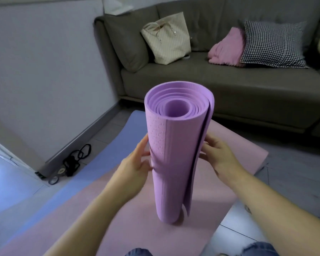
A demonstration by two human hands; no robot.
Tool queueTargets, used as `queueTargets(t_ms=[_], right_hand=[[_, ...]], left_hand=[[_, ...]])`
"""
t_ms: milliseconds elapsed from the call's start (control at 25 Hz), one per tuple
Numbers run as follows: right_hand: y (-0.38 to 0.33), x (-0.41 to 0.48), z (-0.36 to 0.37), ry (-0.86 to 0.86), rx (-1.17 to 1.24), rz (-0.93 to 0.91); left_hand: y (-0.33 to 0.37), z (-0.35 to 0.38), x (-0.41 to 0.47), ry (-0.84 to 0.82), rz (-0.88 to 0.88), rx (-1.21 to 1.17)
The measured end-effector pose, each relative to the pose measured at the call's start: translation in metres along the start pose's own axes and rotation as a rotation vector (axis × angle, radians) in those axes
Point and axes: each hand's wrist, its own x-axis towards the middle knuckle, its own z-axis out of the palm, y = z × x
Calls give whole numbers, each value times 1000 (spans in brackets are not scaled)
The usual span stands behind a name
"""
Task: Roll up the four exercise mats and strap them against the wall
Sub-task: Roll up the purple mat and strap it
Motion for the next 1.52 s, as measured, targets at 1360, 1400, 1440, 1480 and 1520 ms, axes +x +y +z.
queueTargets(t_ms=[1360, 1400, 1440, 1480, 1520], right_hand=[[-121, -42, 21, -224, -369, 653], [-120, -40, 18, -208, -348, 649], [-119, -38, 16, -202, -326, 649], [-118, -36, 13, -198, -299, 653], [-117, -35, 10, -193, -268, 660]], left_hand=[[92, -24, -6, -278, -603, -432], [91, -23, -3, -283, -594, -447], [90, -22, 0, -289, -584, -463], [90, -21, 3, -302, -578, -474], [90, -19, 5, -320, -575, -482]])
